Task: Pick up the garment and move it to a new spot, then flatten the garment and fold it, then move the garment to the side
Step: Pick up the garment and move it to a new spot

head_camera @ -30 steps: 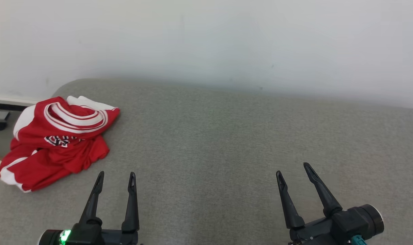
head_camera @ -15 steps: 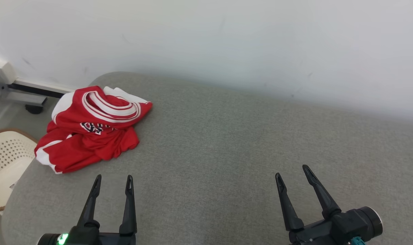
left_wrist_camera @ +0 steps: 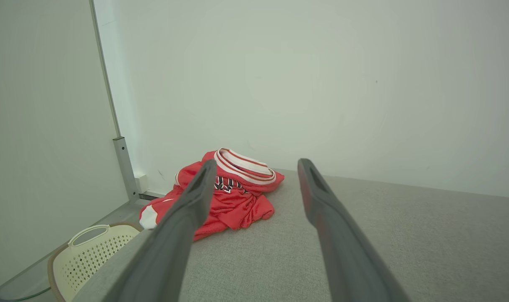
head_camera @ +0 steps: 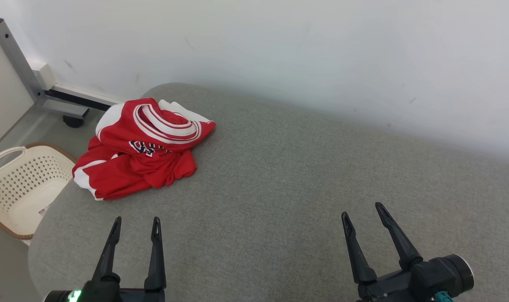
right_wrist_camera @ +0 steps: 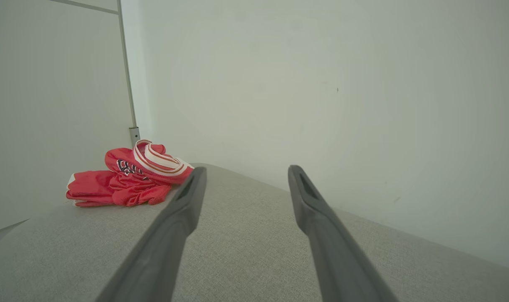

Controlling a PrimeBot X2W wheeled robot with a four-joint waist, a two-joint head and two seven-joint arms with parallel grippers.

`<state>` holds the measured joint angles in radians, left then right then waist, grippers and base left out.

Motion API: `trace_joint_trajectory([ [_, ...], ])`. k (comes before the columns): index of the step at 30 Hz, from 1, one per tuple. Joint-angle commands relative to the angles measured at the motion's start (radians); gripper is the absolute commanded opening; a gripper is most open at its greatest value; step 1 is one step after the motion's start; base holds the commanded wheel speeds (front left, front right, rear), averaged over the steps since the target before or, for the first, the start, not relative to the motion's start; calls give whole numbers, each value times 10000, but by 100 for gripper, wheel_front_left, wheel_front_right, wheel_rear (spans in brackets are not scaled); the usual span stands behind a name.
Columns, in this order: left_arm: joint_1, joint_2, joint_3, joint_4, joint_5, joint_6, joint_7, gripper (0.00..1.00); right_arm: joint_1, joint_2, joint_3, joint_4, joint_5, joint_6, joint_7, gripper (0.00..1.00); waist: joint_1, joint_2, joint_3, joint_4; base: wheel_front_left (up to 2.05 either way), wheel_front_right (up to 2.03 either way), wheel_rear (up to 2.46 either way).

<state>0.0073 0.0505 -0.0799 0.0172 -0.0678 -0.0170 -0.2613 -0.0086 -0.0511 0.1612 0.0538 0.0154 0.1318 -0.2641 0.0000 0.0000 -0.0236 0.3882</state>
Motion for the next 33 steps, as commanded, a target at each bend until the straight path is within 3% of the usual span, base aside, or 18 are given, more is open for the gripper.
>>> trace_joint_trajectory([
  [1, 96, -4, 6, -50, -45, 39, -41, 100, 94, 10, -30, -33, 50, -21, -17, 100, 0, 0, 28, 78, 0, 0, 0],
  [14, 31, -5, 68, -40, -185, 115, -41, 100, 63, 4, -13, -18, 14, -21, -17, 100, 0, 0, 225, 163, 0, 0, 0],
  [17, -249, -4, 32, 166, -487, -58, -41, 100, -68, -60, -23, -20, -22, -21, -17, 100, 0, 0, 457, 139, 0, 0, 0],
  [23, -1512, -7, 323, 903, -1059, -473, -35, 100, -476, -313, -89, -80, -151, -21, -17, 100, 0, 0, 1256, 22, 0, 0, 0],
  [27, -2789, -4, 743, 1782, -2014, -816, -32, 100, -785, -527, -202, -98, -253, -21, -17, 100, 0, 0, 1952, -81, 0, 0, 0],
  [33, -5200, 647, 831, 3621, -2400, -1119, -32, 100, -1236, -792, -380, -217, -467, -21, -17, 100, 0, 0, 2937, -334, 0, 0, 0],
])
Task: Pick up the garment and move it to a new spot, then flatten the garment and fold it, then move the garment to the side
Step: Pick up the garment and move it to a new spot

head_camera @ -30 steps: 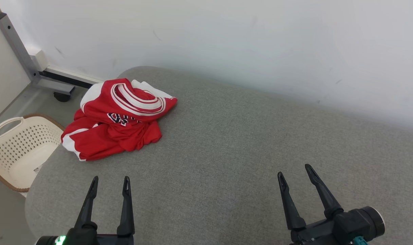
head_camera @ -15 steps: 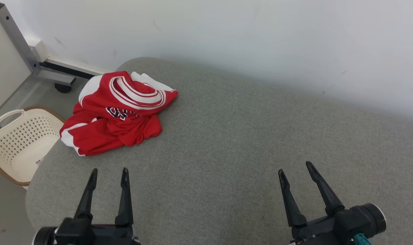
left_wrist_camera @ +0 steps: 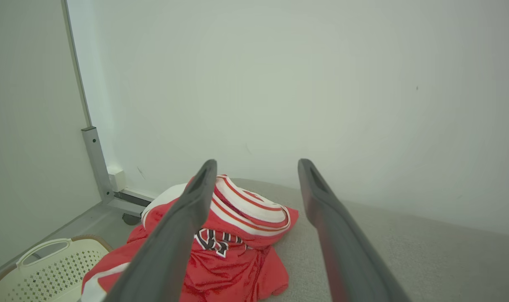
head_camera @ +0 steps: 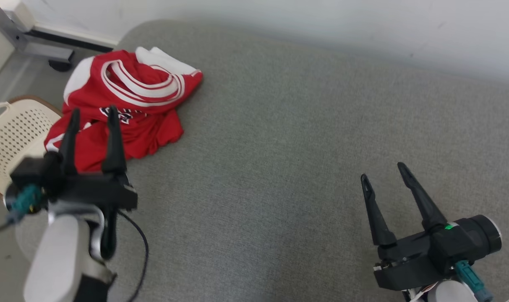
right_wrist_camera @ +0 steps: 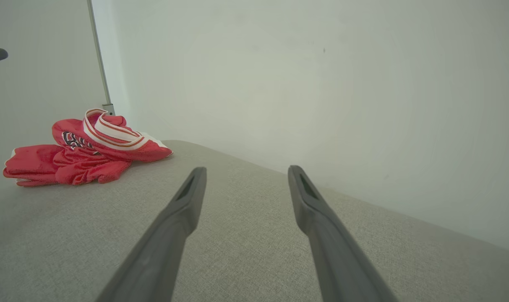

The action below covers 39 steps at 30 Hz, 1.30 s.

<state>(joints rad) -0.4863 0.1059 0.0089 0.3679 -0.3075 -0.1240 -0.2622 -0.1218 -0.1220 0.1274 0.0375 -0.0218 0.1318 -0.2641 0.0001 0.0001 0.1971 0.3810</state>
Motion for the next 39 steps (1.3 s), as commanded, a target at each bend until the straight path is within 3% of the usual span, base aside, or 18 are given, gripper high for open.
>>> trace_joint_trajectory([
  [1, -673, 253, -121, 498, -73, -64, -24, 100, -151, -116, -87, -62, -114, -21, -17, 100, -1, -1, 881, -303, 0, 0, 0],
  [8, -3538, 1291, -324, 3018, -644, -54, 1118, 100, -500, -328, -311, -236, -277, -21, -17, 100, -1, -1, 1958, -597, 0, 0, 0],
  [17, -6156, 1739, -401, 5489, -2002, -57, 3473, 100, -911, -509, -407, -435, -406, -21, -17, 100, -1, -1, 3080, -984, 0, 0, 0],
  [21, -6544, 2130, -780, 6193, -1937, -55, 4228, 100, -1032, -541, -470, -481, -406, -21, -17, 100, -1, -1, 3293, -1087, 0, 0, 0],
  [25, -7026, 2390, -1167, 7369, -1827, -55, 5626, 100, -1086, -515, -615, -406, -328, -21, -14, 100, -1, -1, 3415, -1204, 0, 0, 0],
  [28, -7090, 2590, -1574, 7624, -1416, -5, 5664, 100, -1085, -393, -742, -381, -266, -21, -11, 100, -1, -1, 3466, -1235, 0, 0, 0],
  [34, -6849, 2455, -1946, 8048, -1433, -51, 5884, 100, -1180, -272, -850, -348, -194, -21, -3, 100, -1, -1, 3535, -1280, 0, 0, 0],
  [35, -6787, 2408, -2055, 8063, -1484, -59, 5983, 43, -1210, -245, -893, -371, -159, -21, -3, 100, -1, -1, 3530, -1286, 0, 0, 0],
  [36, -6758, 2405, -2154, 8011, -1544, -63, 6036, 0, -1232, -235, -913, -396, -135, -21, -4, 100, -1, -1, 3526, -1291, 0, 0, 0],
  [39, -6638, 2514, -2460, 7614, -1680, -67, 5703, 0, -1275, -212, -892, -418, -124, -21, -4, 100, -1, -1, 3496, -1296, 0, 0, 0],
])
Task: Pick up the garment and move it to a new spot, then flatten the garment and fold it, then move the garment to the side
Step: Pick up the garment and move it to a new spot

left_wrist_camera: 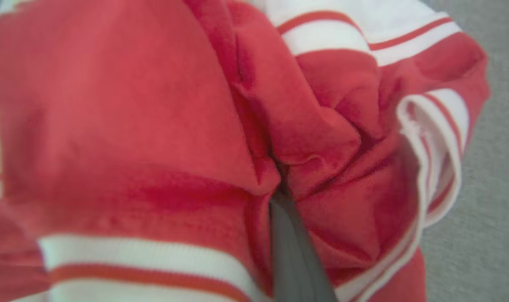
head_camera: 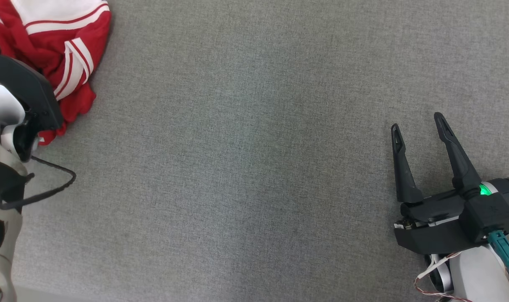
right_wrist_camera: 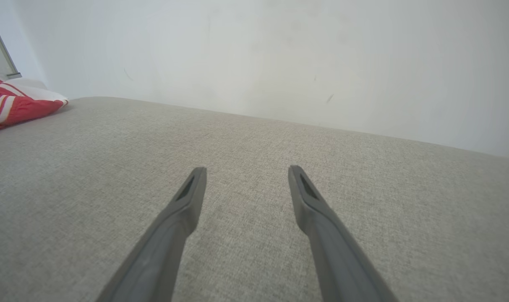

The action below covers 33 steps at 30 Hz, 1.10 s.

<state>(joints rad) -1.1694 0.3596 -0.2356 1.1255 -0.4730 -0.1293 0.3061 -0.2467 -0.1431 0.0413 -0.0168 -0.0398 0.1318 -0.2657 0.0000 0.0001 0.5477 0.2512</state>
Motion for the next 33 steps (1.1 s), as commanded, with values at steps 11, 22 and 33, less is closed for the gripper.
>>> trace_joint_trajectory([
  [11, 730, 644, -794, -1669, -605, -1, -3521, 0, 90, 390, -157, 308, 451, -21, -1, 100, 0, -1, -807, -95, 0, 0, 0],
  [22, 1552, 1023, -1018, -4068, -2358, -2, -4338, 0, 635, 800, -380, 529, 775, -21, 0, 100, 0, -1, -2535, -650, 0, 0, 0],
  [33, 2200, 741, -1488, -6635, -2484, 204, -3905, 0, 1268, 929, -657, 664, 1161, -21, -1, 100, 0, -1, -3903, -1517, 0, 0, 0],
])
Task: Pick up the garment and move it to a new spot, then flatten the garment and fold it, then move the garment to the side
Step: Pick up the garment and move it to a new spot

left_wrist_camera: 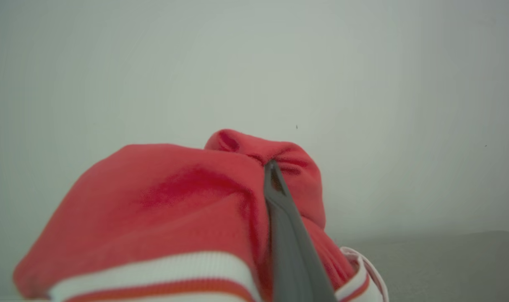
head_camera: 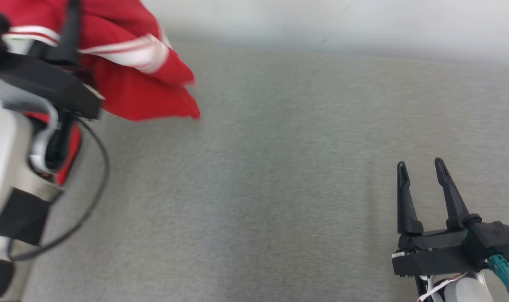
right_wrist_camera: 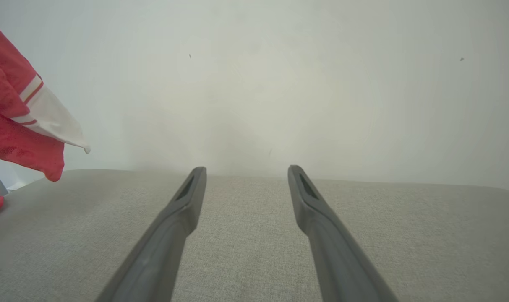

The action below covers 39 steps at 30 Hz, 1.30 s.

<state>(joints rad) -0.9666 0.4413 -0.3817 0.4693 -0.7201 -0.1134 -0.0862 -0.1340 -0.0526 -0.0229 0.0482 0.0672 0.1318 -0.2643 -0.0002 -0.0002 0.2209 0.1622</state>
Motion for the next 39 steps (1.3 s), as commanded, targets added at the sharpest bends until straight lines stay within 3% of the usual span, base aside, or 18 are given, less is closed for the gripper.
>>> trace_joint_trajectory([
  [1, 224, -144, -87, -302, -41, 83, 134, 0, 167, 27, -6, 19, 158, -21, -13, 100, 2, 2, -723, -750, 0, 0, 0],
  [10, 554, -950, -534, -1804, -489, 507, 945, 0, 296, 28, 33, -19, 459, -21, -13, 100, 2, 2, -1123, -1988, 0, 0, 0],
  [23, 760, -1712, -1003, -2282, -522, 1046, 1202, 0, 293, 27, 23, -139, 814, -21, -13, 100, 2, 2, -766, -4239, 0, 0, 0],
  [30, 1281, -2024, -1306, -1994, -414, 1275, 966, 0, 167, 29, 29, -231, 905, -21, -13, 100, 2, 2, -322, -4662, 0, 0, 0],
  [39, 2304, -2430, -1722, -655, -287, 1322, 350, 0, -21, 31, 77, -352, 709, -21, -13, 100, 2, 2, 475, -4554, 0, 0, 0],
])
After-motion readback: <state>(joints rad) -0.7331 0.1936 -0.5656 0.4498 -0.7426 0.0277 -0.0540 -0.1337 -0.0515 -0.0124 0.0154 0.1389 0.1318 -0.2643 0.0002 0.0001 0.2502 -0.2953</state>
